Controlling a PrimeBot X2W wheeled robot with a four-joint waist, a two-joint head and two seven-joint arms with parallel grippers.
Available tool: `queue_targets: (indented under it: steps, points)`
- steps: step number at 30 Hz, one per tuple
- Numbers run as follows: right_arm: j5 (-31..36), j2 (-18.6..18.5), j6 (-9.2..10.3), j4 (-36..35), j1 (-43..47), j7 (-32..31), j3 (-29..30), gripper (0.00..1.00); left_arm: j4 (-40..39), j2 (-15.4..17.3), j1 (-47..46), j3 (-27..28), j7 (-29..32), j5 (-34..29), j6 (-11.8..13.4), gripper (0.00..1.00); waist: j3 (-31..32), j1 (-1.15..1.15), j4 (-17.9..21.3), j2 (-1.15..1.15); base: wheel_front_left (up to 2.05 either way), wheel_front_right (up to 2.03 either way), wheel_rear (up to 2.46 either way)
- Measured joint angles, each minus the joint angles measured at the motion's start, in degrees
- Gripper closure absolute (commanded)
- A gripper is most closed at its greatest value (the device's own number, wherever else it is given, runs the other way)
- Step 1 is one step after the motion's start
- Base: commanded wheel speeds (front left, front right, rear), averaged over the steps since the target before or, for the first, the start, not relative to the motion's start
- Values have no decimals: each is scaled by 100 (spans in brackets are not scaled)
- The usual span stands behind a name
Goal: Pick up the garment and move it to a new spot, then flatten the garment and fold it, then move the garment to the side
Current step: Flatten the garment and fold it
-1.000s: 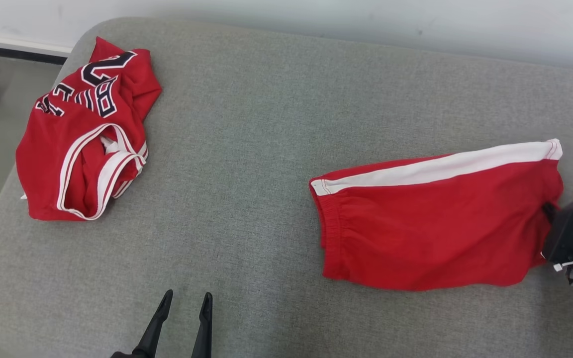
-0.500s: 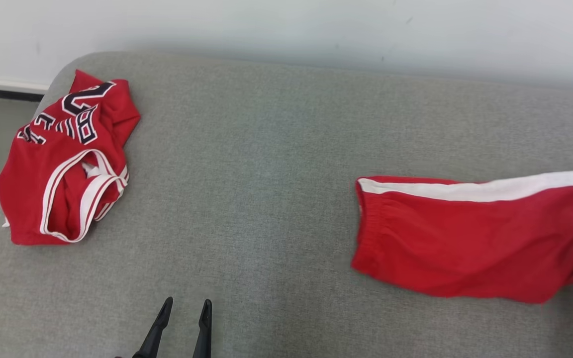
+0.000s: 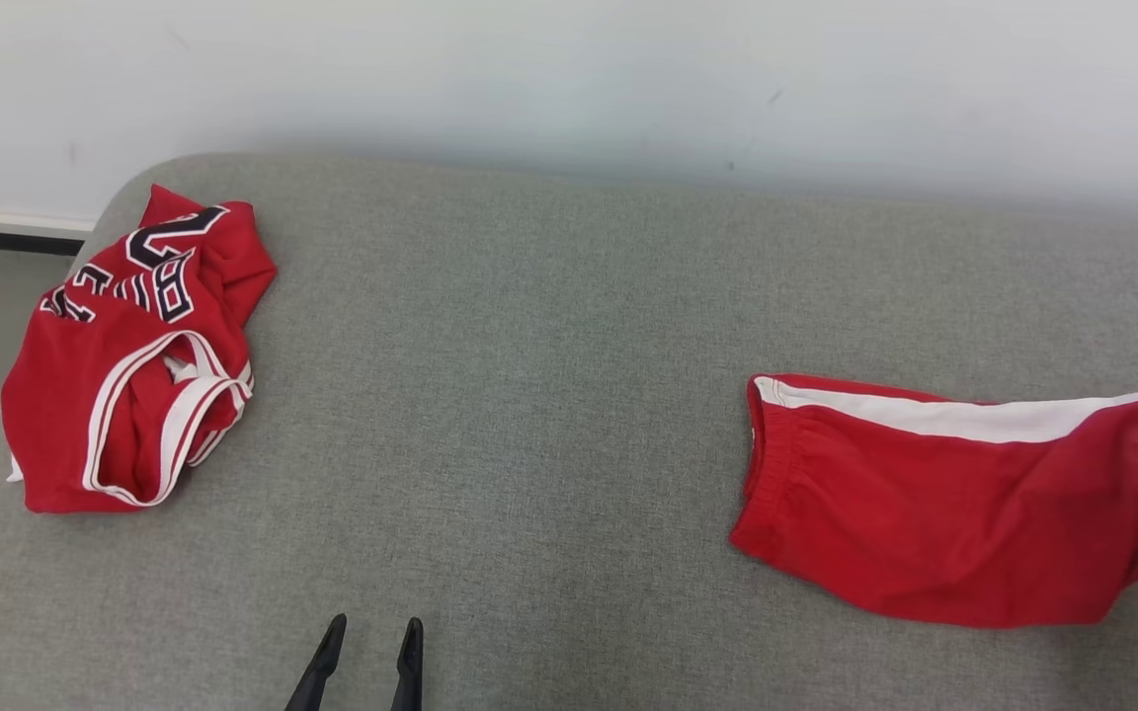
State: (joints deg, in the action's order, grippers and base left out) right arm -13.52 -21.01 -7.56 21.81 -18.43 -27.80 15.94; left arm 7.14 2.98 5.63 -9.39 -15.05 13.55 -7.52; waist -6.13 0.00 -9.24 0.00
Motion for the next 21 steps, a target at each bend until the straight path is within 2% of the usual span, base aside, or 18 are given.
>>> queue_targets:
  steps: [9,21]
  points:
    - [-182,227,0,-677,44,-304,-1138,100,30,-2,95,-51,0,18,0,0,229,0,-42,0,0,0,0]
    - [-660,489,0,-5,-537,-300,-2480,100,64,-4,183,-133,0,59,0,0,312,0,-369,0,0,0,0]
